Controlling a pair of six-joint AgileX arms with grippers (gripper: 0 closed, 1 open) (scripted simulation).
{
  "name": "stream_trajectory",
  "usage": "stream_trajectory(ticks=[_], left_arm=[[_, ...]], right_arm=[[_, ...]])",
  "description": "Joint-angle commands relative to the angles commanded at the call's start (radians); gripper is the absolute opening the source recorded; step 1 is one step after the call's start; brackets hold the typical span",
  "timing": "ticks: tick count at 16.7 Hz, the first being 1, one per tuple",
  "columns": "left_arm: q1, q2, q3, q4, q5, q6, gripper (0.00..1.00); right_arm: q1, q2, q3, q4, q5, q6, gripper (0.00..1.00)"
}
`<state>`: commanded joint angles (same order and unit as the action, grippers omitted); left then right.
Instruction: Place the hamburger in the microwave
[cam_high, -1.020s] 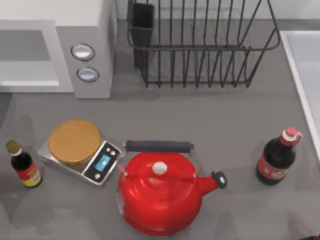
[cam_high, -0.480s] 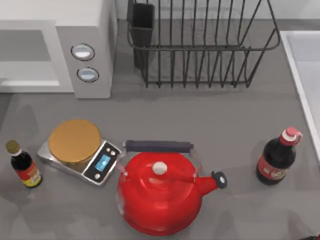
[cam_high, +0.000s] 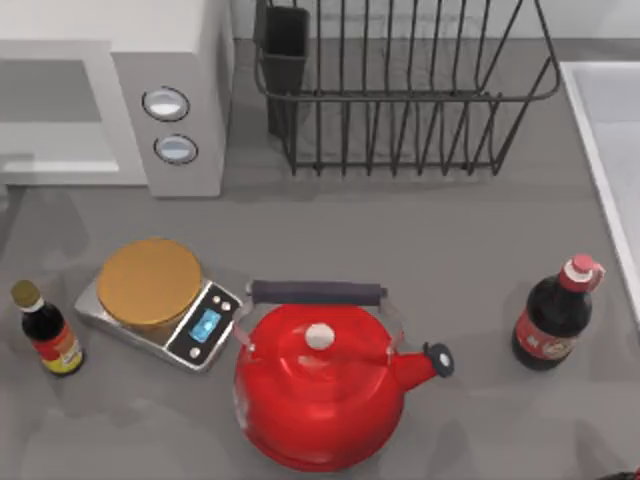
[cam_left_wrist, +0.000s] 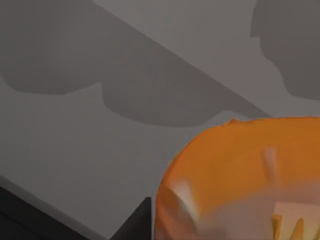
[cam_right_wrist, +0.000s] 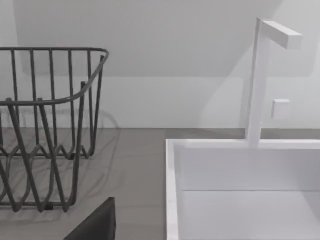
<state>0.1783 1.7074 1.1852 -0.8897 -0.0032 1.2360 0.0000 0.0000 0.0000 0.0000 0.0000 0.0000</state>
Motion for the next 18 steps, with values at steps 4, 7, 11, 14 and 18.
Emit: stream_trajectory(ticks=[4, 7, 11, 14, 18], left_arm=[[-0.024, 0.012, -0.053, 0.205, 0.005, -0.131, 0.00], [-0.032, 0.032, -0.091, 0.341, 0.009, -0.224, 0.00], [-0.032, 0.063, -0.130, 0.534, 0.022, -0.351, 0.00], [-0.033, 0.089, -0.151, 0.684, 0.036, -0.442, 0.00], [-0.039, 0.128, -0.169, 0.884, 0.060, -0.554, 0.00]], right_arm=[[0.000, 0.000, 0.000, 0.000, 0.000, 0.000, 1.00], [0.000, 0.000, 0.000, 0.000, 0.000, 0.000, 1.00], [0.000, 0.000, 0.000, 0.000, 0.000, 0.000, 1.00], [0.000, 0.000, 0.000, 0.000, 0.000, 0.000, 1.00], [0.000, 0.000, 0.000, 0.000, 0.000, 0.000, 1.00]])
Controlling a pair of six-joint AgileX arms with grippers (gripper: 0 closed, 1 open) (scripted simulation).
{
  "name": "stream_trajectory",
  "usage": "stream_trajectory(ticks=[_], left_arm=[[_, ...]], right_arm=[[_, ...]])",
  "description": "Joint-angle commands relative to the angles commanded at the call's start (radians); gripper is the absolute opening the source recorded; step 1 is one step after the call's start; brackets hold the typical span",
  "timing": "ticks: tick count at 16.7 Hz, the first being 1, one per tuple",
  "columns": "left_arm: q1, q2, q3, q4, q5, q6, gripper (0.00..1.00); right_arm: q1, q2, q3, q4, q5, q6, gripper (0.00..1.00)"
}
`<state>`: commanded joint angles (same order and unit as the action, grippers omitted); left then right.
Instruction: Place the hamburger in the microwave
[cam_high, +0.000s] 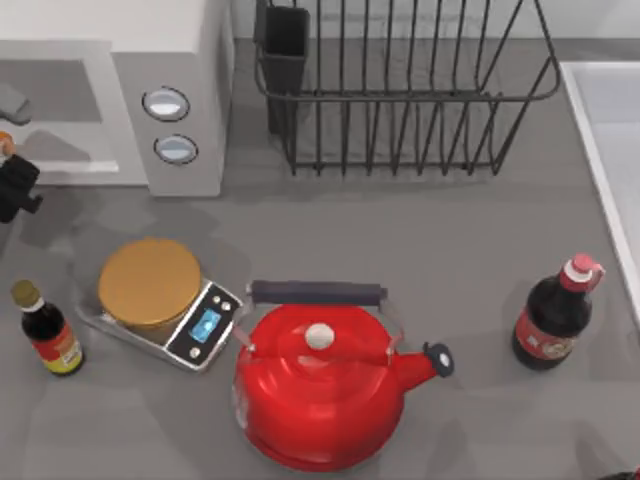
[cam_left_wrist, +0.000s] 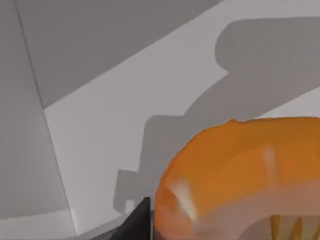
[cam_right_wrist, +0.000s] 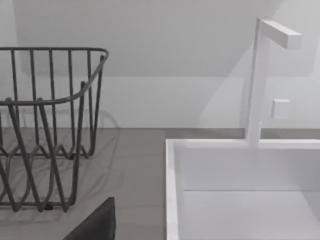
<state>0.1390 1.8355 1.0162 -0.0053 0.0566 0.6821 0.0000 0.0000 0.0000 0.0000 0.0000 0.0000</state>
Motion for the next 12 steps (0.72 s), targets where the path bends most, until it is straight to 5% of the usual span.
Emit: stream_trajectory(ticks=[12], left_arm=[[0.016, 0.177, -0.069, 0.542, 0.075, -0.366, 0.00]], right_arm=[[0.000, 0.000, 0.000, 0.000, 0.000, 0.000, 1.00]])
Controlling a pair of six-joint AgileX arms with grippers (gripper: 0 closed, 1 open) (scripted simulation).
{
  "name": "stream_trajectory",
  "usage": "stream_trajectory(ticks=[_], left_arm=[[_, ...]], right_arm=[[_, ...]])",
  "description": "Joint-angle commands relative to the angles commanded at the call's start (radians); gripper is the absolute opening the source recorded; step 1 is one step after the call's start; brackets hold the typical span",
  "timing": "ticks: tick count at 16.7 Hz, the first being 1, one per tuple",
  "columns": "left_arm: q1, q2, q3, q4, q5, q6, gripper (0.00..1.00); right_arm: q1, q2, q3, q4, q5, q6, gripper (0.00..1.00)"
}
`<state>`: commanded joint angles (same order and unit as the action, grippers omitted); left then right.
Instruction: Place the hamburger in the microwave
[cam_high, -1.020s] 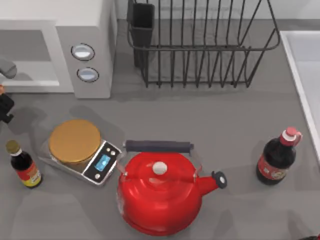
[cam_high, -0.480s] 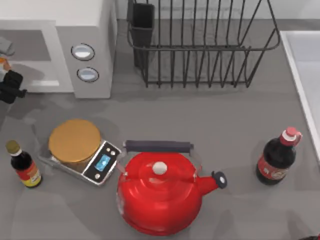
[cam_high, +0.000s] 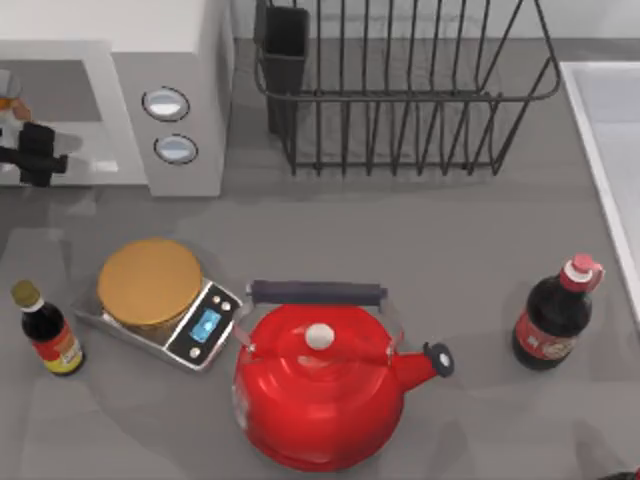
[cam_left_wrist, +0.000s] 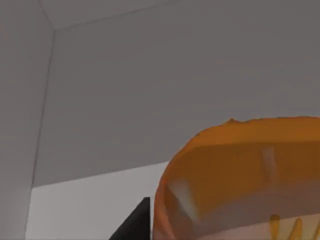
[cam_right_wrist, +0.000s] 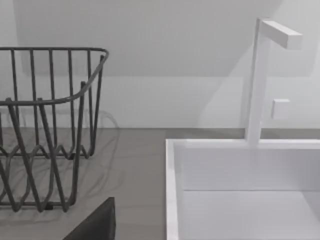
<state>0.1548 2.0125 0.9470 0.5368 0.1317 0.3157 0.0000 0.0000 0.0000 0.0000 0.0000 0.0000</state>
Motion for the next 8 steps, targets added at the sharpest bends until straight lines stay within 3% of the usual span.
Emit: stream_trajectory(ticks=[5, 8], left_arm=[[-0.008, 0.083, -0.033, 0.259, 0.028, -0.190, 0.00], [-0.016, 0.096, -0.058, 0.327, 0.036, -0.245, 0.00]], right_arm=[[0.000, 0.000, 0.000, 0.000, 0.000, 0.000, 1.00], [0.000, 0.000, 0.000, 0.000, 0.000, 0.000, 1.00]])
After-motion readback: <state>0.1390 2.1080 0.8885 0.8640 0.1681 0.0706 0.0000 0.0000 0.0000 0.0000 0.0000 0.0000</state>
